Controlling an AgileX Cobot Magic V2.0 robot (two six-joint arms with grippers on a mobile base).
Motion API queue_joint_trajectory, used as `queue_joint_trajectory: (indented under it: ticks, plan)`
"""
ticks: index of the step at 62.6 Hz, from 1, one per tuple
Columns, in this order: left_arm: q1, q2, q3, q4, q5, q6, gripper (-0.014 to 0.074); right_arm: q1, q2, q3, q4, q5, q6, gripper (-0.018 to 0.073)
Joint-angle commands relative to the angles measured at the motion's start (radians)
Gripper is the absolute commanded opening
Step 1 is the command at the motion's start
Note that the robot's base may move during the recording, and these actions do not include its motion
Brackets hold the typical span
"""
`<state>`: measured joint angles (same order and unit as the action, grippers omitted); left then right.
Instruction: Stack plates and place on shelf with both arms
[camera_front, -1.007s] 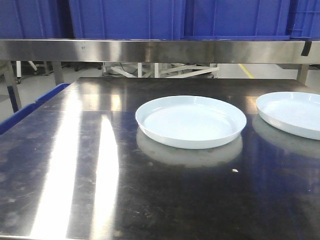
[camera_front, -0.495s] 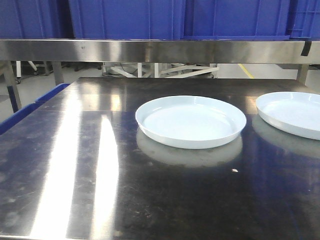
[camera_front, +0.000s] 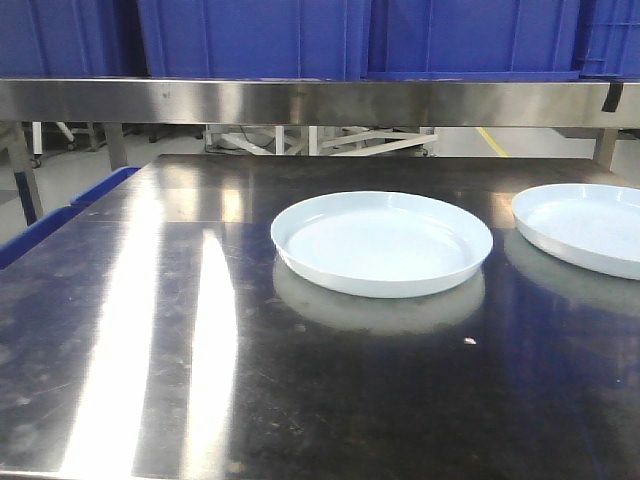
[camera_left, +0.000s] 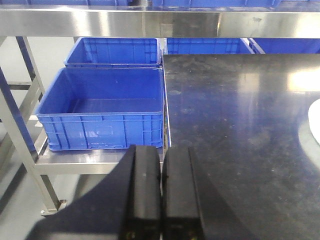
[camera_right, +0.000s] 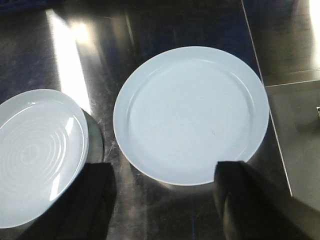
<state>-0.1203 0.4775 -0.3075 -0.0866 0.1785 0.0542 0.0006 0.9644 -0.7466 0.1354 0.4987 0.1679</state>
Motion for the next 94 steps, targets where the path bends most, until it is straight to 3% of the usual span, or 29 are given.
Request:
queue_joint_trajectory:
  ticks: [1,41,50,59,81,94]
  plan:
    - [0.002,0.001,-0.032,0.004,-0.084,0.002,0.0087,-0.001,-0.009,-0.036,0.004,-0.06,-0.007,0.053]
    - [0.002,0.001,-0.032,0.004,-0.077,0.002,0.0087,-0.001,-0.009,-0.036,0.007,-0.046,-0.007,0.0504]
    - [0.002,0.001,-0.032,0.004,-0.077,0.002,0.0087,-0.001,-0.009,-0.036,0.007,-0.021,-0.007,0.0305]
    - [0.002,0.001,-0.032,0.004,-0.077,0.002,0.0087,-0.001,-0.009,-0.036,0.007,-0.014,-0.007,0.0038]
    - [0.002,0.001,-0.032,0.004,-0.077,0.002,0.0087,-0.001,-0.009,-0.036,0.007,0.024,-0.008,0.0083]
    - [0.002,0.001,-0.032,0.004,-0.077,0.002,0.0087,-0.001,-0.009,-0.036,-0.007,0.006,-0.034,0.0356]
